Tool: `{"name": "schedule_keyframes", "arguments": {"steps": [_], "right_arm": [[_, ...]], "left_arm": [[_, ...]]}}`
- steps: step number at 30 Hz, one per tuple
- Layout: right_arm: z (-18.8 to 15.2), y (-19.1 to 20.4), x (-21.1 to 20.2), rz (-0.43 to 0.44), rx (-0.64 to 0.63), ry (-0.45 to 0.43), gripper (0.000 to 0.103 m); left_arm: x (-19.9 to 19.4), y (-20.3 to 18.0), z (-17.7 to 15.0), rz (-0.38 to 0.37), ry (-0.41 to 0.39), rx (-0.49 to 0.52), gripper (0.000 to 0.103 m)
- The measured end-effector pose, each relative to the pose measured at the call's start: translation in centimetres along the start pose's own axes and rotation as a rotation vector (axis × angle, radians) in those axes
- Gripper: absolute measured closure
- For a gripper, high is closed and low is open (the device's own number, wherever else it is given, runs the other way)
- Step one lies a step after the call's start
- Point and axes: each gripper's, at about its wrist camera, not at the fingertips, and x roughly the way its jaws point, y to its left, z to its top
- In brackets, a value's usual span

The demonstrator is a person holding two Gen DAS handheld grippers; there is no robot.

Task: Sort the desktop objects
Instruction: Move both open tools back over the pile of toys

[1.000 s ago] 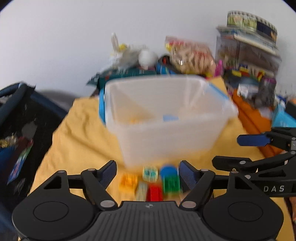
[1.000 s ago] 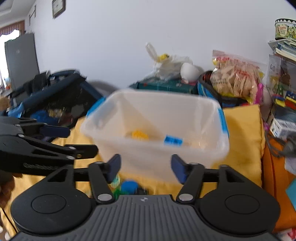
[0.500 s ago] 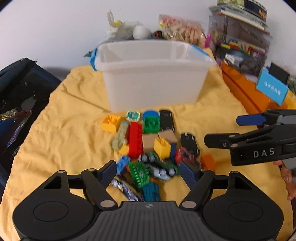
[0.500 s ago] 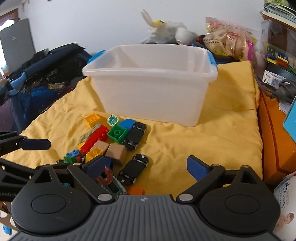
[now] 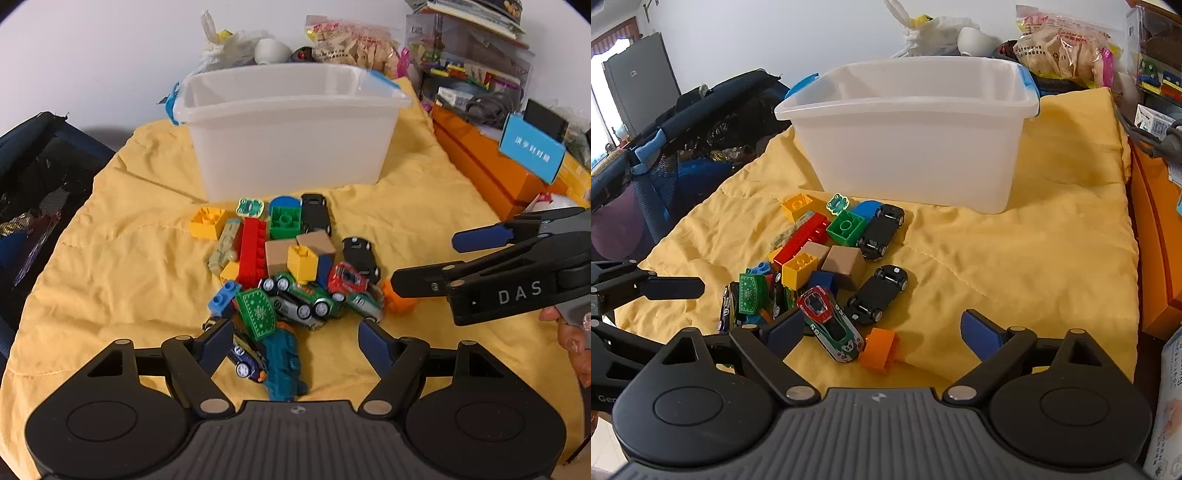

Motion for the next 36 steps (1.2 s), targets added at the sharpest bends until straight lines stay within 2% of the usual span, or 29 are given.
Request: {"name": "schedule_keyframes", "arguments": {"steps": [6,11,18,22,25,32,34,36], "right_arm": [[-1.1,0.2,0.9,-0.007,-0.027,0.032,0.014],[-1.8,0.9,1.6,-0.006,-0.075,0.06,0.021],[-2.4,1.4,2.4,-0.011,-0.092,0.092,0.022],[-3.0,1.6,2.8,-0.013,-0.099,0.114,0.022],[-3.7,1.9,3.1,-0.008,-0.114,0.139,0.022],[-4.4,2.7,3.1,-0.022,-0.172,0.135,0.021],[-4.4,2.9,3.2,-0.032,-0.178,0.139,0.019],[-4.5,2.9,3.3,-0.043,-0.168,0.139,0.014]], "left_arm": [[1.9,0.6,-1.6,-0.032,0.071,-0.021,0.026],[2.1,0.9,-1.9,-0.03,0.081,-0.026,0.026],[1.7,1.7,-1.9,-0.086,0.086,-0.046,0.027],[1.3,1.9,-2.1,-0.114,0.083,-0.035,0.042],[1.2,2.0,-2.3,-0.133,0.089,-0.028,0.042],[1.3,2.2,-2.4,-0.15,0.094,-0.023,0.041],[1.4,2.3,-2.4,-0.148,0.097,-0.021,0.036],[1.6,2.4,-2.5,-0.14,0.105,-0.02,0.036]]}}
